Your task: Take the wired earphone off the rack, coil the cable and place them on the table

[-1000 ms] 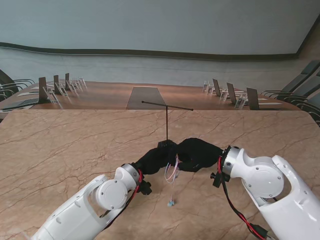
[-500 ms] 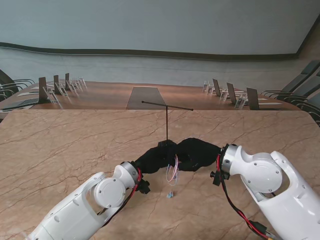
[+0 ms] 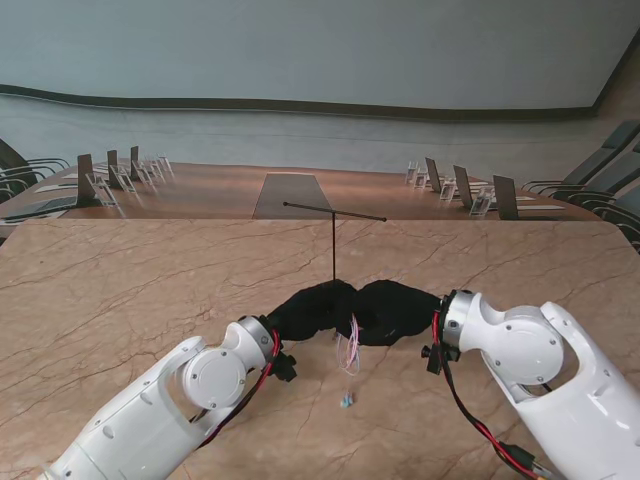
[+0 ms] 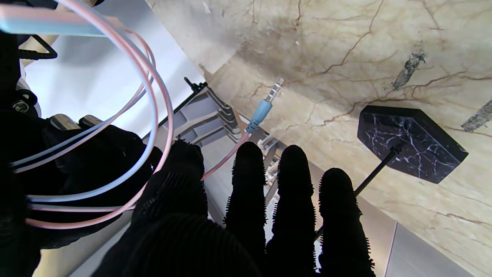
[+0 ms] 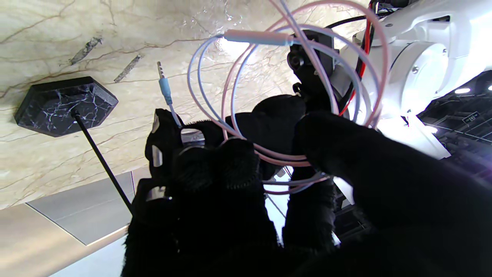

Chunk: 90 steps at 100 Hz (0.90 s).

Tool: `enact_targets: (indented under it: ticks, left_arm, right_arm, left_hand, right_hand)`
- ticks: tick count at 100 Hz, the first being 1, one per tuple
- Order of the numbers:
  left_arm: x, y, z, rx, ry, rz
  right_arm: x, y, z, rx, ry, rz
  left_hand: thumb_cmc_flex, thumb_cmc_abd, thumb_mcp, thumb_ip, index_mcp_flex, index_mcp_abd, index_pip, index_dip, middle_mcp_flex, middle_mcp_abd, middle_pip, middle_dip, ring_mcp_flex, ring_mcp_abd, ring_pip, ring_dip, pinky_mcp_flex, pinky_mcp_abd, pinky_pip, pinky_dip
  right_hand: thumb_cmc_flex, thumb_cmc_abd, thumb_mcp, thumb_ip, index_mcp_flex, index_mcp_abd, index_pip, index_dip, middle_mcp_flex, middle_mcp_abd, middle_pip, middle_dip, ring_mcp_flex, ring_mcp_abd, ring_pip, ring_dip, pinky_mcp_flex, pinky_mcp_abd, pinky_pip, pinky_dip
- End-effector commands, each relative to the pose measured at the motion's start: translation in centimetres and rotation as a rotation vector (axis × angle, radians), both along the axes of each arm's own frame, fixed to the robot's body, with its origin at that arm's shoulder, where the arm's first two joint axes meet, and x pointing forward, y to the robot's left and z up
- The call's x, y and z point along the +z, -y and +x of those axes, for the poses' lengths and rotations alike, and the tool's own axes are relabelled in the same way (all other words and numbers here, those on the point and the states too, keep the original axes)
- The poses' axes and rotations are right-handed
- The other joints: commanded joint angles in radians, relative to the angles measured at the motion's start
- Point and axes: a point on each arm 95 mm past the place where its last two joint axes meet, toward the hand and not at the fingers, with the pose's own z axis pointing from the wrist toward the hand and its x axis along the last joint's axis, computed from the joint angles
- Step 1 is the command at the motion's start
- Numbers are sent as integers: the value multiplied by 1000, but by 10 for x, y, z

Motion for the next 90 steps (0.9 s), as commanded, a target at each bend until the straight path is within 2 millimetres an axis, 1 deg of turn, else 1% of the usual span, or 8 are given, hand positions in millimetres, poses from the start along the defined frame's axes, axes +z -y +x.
enact_targets:
  ticks: [1, 9, 27, 52, 59, 66, 74, 90]
  left_arm:
    - [3, -1, 0, 0, 11, -3]
    - [3, -3, 0, 8, 21, 6]
    - [4, -8, 1, 22, 48, 20]
    - [9, -12, 3, 5, 94, 68]
    - [11, -12, 4, -2, 101, 76]
    - [12, -12, 4, -13, 100, 88]
    - [13, -11, 4, -21, 91, 88]
    - [14, -12, 4, -20, 77, 87]
  right_arm:
    - [0, 0, -1, 1, 2, -4]
    - [0, 2, -1, -2, 3, -11]
    - [0, 6, -1, -19, 4, -16]
    - [1, 7, -2, -15, 4, -18]
    - [1, 6, -1, -11, 4, -14]
    - [2, 4, 0, -3, -1, -14]
    - [1, 3, 0, 3, -7, -15]
    - [2, 5, -3, 1, -11, -25]
  left_hand:
    - [43, -2, -9, 8, 30, -47, -34, 48, -12, -27, 25, 43, -21, -23, 24, 33, -18, -27, -6, 20]
    - [38, -16, -3, 8, 70, -49, -88, 105, -40, -31, 18, 91, -55, -34, 27, 60, -38, -39, -25, 21]
    - [23, -44, 12, 11, 119, -64, -135, 122, -89, -46, 74, 194, -113, -65, 78, 133, -74, -73, -42, 40]
    - [22, -85, 49, 16, 181, 1, -180, 38, -25, -64, 146, 240, -68, -75, 148, 207, -52, -75, 5, 103]
    - [22, -93, 74, 12, 174, 29, -146, -5, 9, -69, 187, 252, -36, -75, 185, 233, -32, -65, 31, 132]
    - [29, -76, 70, 7, 144, 31, -125, 9, 37, -78, 236, 251, -1, -78, 226, 252, -11, -58, 68, 151]
    - [48, -48, 39, 7, 97, 6, -81, 81, 79, -71, 309, 223, 47, -61, 284, 278, 13, -37, 122, 180]
    - [78, -1, -6, 6, 58, -22, -57, 203, 96, -76, 356, 172, 66, -59, 321, 292, 19, -31, 154, 192]
  right_hand:
    - [75, 131, 48, 99, 70, -105, 210, 47, 3, 132, 11, -10, 31, 139, 34, -13, -42, -115, -35, -11]
    - [73, 135, 45, 99, 68, -107, 208, 47, -5, 132, 13, -10, 29, 138, 33, -13, -44, -116, -37, -12]
    - [73, 134, 44, 100, 67, -109, 206, 47, -10, 137, 17, -13, 27, 138, 33, -12, -43, -113, -36, -13]
    - [72, 136, 39, 100, 68, -113, 202, 45, -13, 138, 18, -21, 26, 138, 33, -10, -43, -111, -37, -15]
    - [72, 140, 35, 99, 68, -114, 201, 46, -20, 137, 16, -23, 22, 137, 30, -11, -43, -111, -39, -17]
    - [73, 146, 30, 97, 63, -116, 198, 47, -33, 138, 17, -23, 15, 136, 27, -11, -47, -111, -41, -19]
    - [74, 148, 28, 98, 62, -117, 197, 47, -40, 140, 18, -24, 12, 135, 25, -11, -49, -110, -43, -21]
    - [73, 143, 25, 101, 61, -119, 195, 51, -70, 145, 25, -23, -5, 131, 18, -8, -60, -111, -47, -26]
